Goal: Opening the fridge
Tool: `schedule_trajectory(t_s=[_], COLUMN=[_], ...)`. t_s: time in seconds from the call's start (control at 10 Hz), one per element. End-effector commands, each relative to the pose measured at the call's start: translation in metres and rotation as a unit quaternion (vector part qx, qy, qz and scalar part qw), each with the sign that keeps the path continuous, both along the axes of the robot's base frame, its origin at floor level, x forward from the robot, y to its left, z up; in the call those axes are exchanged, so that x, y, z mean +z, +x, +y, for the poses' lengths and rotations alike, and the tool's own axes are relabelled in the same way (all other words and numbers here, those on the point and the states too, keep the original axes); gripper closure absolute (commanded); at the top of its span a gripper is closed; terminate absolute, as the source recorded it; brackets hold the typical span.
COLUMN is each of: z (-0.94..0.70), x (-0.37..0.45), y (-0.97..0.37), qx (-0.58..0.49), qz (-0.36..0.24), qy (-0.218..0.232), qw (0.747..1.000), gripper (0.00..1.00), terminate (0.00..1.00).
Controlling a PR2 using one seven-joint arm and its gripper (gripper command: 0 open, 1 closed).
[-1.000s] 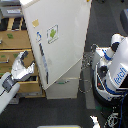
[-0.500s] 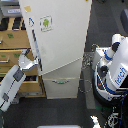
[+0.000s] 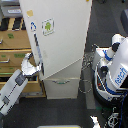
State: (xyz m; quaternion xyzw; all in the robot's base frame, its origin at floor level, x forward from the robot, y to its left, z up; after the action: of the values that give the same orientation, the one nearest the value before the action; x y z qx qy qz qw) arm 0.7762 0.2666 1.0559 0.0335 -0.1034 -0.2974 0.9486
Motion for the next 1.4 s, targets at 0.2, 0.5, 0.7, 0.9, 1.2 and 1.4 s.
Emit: schedule_trajectory(t_s=[0.2,0.5,0.7,0.9,1.2,1.4], z=[-0.228,-0.232,-0.238,-0.212,-0.140,-0.110], x=[0.087,0.181,0.223,0.215,0.159,0.141], y=[-0.248,-0.401,-0.461,-0.405,-0.340,-0.332], qx=[-0.267,-0.381,-0.439,-0.425,-0.301,-0.268], qz=[-0.053,-0.070,-0.084,-0.075,-0.065,-0.063], qy=[-0.014,-0.038,-0.029,-0.064,-0.100,-0.110], qw=[0.962,0.921,0.894,0.900,0.946,0.955], gripper=[0.00,0.00,0.00,0.00,0.00,0.00], terminate=[0.00,0.00,0.00,0.00,0.00,0.00])
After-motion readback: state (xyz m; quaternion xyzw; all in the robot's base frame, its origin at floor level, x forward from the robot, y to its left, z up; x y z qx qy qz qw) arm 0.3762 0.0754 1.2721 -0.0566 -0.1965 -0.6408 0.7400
